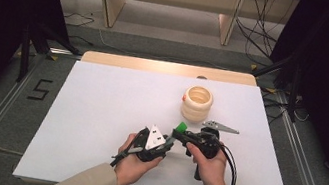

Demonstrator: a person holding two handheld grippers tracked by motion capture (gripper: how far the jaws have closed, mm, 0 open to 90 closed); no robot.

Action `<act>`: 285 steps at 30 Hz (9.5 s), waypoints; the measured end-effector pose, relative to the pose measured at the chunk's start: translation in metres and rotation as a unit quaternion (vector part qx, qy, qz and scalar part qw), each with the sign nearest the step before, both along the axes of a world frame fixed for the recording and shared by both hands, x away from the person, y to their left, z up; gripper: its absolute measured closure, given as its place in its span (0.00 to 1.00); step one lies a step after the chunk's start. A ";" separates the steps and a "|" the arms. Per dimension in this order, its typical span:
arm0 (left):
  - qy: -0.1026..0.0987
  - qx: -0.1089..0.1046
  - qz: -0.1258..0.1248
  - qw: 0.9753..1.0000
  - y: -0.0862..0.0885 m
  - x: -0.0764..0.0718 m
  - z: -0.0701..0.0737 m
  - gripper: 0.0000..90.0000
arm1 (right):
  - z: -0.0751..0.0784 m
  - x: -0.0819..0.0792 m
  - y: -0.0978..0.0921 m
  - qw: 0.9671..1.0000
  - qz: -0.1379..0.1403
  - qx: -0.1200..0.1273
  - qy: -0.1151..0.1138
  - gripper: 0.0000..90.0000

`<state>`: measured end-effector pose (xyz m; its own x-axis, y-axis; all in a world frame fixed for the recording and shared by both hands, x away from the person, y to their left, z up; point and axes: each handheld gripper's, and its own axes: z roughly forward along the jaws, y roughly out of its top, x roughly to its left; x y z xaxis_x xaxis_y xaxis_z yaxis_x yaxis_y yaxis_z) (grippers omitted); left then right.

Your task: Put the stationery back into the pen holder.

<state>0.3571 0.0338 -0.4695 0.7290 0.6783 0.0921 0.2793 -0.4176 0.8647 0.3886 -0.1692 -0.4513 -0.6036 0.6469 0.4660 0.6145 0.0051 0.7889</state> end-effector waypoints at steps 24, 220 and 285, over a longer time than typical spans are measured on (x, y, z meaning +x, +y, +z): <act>0.022 0.027 -0.013 0.999 0.045 -0.003 0.012 0.27 | 0.017 0.001 -0.009 0.998 -0.017 -0.023 -0.053 0.83; 0.047 0.038 0.034 0.998 0.116 -0.008 -0.005 0.25 | 0.029 0.098 -0.032 0.964 -0.142 -0.168 -0.151 0.83; 0.045 0.039 0.035 0.998 0.116 -0.009 -0.005 0.25 | 0.035 0.060 -0.042 0.969 -0.110 -0.189 -0.115 0.23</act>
<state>0.3482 0.1502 -0.4745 0.6882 0.7208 0.0825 0.3858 -0.4599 0.7998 0.4482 -0.2115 -0.4159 -0.4918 0.8697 0.0410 0.4418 0.2087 0.8725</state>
